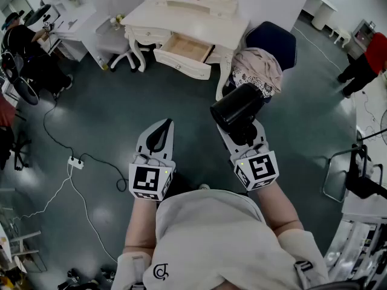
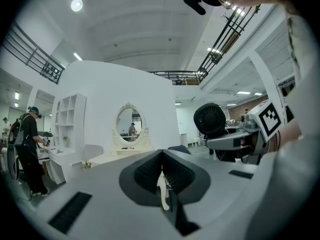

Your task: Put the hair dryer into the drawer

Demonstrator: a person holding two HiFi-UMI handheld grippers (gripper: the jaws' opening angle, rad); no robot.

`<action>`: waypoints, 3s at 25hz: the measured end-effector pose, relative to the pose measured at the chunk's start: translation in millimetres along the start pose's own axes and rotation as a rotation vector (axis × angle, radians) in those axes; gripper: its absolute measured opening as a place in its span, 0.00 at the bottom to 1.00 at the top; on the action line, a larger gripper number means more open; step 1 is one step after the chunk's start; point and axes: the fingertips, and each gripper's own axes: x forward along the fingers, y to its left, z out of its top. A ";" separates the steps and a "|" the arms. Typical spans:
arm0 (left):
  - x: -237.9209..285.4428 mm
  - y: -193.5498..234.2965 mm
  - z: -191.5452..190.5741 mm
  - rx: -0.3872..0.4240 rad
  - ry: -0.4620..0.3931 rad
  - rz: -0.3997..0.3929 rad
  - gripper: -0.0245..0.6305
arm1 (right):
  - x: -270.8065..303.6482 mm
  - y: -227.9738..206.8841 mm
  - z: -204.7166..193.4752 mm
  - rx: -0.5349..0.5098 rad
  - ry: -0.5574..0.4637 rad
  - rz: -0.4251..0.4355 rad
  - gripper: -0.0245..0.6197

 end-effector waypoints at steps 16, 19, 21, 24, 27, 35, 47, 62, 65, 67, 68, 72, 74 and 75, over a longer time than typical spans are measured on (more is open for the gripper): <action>5.0 3.0 -8.7 0.000 0.027 -0.021 0.06 | 6.3 1.6 -15.7 0.057 0.042 0.002 0.42; 15.5 11.3 -15.4 -0.004 0.034 -0.038 0.06 | 18.9 0.7 -28.1 0.062 0.074 -0.003 0.42; 25.1 22.2 -20.0 -0.010 0.037 -0.046 0.06 | 31.2 0.0 -35.4 0.065 0.092 -0.007 0.42; 45.9 48.4 -24.1 -0.021 0.034 -0.053 0.06 | 59.4 -3.7 -41.2 0.059 0.111 -0.017 0.42; 70.0 80.8 -29.8 -0.032 0.035 -0.077 0.06 | 95.7 -6.8 -45.2 0.060 0.122 -0.041 0.43; 133.3 204.3 -32.5 -0.046 0.033 -0.142 0.06 | 221.1 -8.9 -43.5 0.095 0.137 -0.139 0.43; 221.3 337.3 -32.0 -0.045 0.034 -0.259 0.06 | 368.4 -18.4 -40.8 0.080 0.165 -0.256 0.43; 399.5 379.6 -49.7 -0.036 0.039 -0.323 0.06 | 509.8 -136.1 -94.1 0.127 0.225 -0.230 0.43; 440.9 383.4 -52.6 -0.026 0.035 -0.336 0.06 | 535.4 -163.4 -106.5 0.141 0.241 -0.212 0.43; 466.2 386.8 -55.8 -0.018 0.032 -0.346 0.06 | 552.2 -178.5 -114.3 0.145 0.253 -0.198 0.43; 477.8 388.9 -56.5 -0.017 0.030 -0.351 0.06 | 560.2 -184.6 -117.8 0.145 0.259 -0.190 0.43; 511.5 392.4 -62.4 -0.034 0.026 -0.390 0.06 | 581.7 -199.8 -130.9 0.128 0.293 -0.161 0.43; 523.8 392.8 -63.7 -0.041 0.011 -0.428 0.06 | 592.9 -203.3 -138.1 0.116 0.310 -0.143 0.43; 529.2 393.3 -63.1 -0.049 -0.001 -0.448 0.06 | 598.5 -203.3 -142.8 0.112 0.319 -0.134 0.43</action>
